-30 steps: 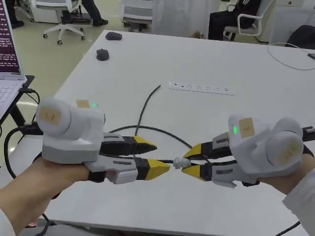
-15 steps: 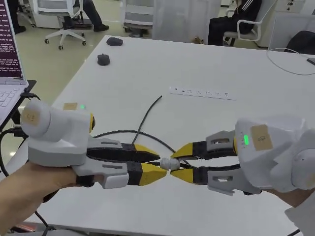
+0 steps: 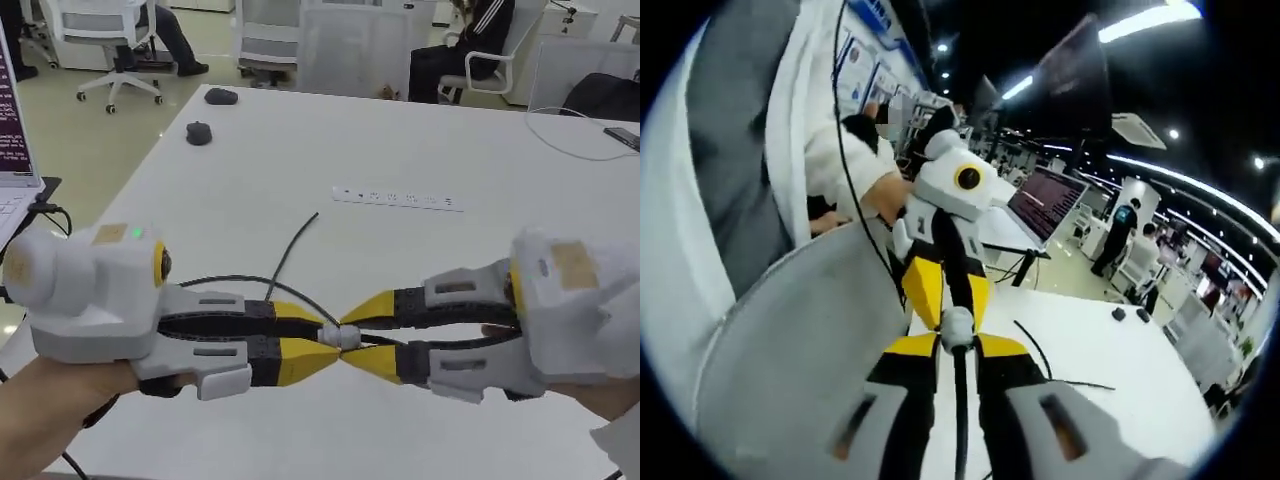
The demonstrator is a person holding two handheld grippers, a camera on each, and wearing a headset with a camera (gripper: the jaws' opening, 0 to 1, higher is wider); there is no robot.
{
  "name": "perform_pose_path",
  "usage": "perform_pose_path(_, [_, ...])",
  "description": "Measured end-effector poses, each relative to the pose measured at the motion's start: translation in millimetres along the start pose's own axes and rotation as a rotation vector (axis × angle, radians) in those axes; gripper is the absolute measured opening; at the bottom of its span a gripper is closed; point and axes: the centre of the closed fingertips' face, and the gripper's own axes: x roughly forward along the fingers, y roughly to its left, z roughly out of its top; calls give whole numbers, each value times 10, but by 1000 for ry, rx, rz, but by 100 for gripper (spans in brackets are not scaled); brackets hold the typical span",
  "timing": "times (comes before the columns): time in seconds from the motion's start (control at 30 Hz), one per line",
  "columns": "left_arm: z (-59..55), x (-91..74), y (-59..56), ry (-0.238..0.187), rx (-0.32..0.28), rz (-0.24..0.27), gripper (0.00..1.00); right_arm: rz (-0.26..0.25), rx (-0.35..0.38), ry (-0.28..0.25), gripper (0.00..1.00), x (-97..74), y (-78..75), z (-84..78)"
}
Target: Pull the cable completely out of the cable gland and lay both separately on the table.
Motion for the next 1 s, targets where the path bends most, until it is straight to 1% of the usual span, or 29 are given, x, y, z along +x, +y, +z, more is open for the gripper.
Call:
perform_pose_path(0.03, [15,-8,3,-3,11,3,16,-4,27,-46,13,-15,-19,48])
perform_pose_path(0.07, [26,-19,-8,1,10,-4,15,0,96,-93,13,-30,-20,97])
perform_pose_path(0.1, [49,-20,-8,-3,26,-5,15,21,198,-131,14,-51,-13,122])
perform_pose_path(0.13, [59,-20,-3,2,56,0,15,28,248,-165,15,-68,-28,153])
perform_pose_path(0.17, [72,-19,-6,7,85,0,15,52,317,-188,16,-78,-22,160])
perform_pose_path(0.2, [79,-17,-18,8,90,-5,15,55,349,-187,16,-84,-28,144])
perform_pose_path(0.27, [99,-12,-23,5,96,-9,15,60,361,-199,14,-84,-38,133])
perform_pose_path(0.33, [134,-8,-47,-8,119,-20,15,65,375,-210,13,-84,-39,134])
perform_pose_path(0.37, [146,-4,-43,-9,131,-15,15,71,386,-220,12,-85,-26,151])
perform_pose_path(0.5, [163,-6,-76,-9,140,-25,15,78,365,-230,12,-94,10,192])
perform_pose_path(0.53, [171,-4,-78,-6,148,-20,15,75,356,-231,11,-96,15,199])
perform_pose_path(0.6, [180,-10,-83,0,146,-24,15,85,359,-241,11,-99,29,212])
perform_pose_path(0.67, [186,-14,-104,2,134,-38,15,110,361,-249,11,-108,57,212])
perform_pose_path(0.73, [162,-12,-112,18,120,-42,15,120,318,-235,10,-99,83,191])
perform_pose_path(0.77, [142,-16,-103,32,93,-39,15,114,304,-229,10,-86,89,186])
perform_pose_path(0.8, [140,-21,-105,34,79,-44,14,117,309,-230,10,-86,87,184])
perform_pose_path(0.83, [142,-31,-117,33,51,-55,14,125,311,-234,10,-89,96,190])
perform_pose_path(0.87, [149,-35,-120,31,39,-59,14,126,312,-235,10,-94,106,192])
perform_pose_path(0.9, [167,-43,-114,20,8,-57,14,118,279,-251,9,-97,106,229])
perform_pose_path(0.93, [180,-48,-111,12,18,-56,14,115,277,-253,9,-104,102,242])
perform_pose_path(1.0, [217,-38,-99,-5,-1,-54,14,111,264,-261,9,-117,83,278])
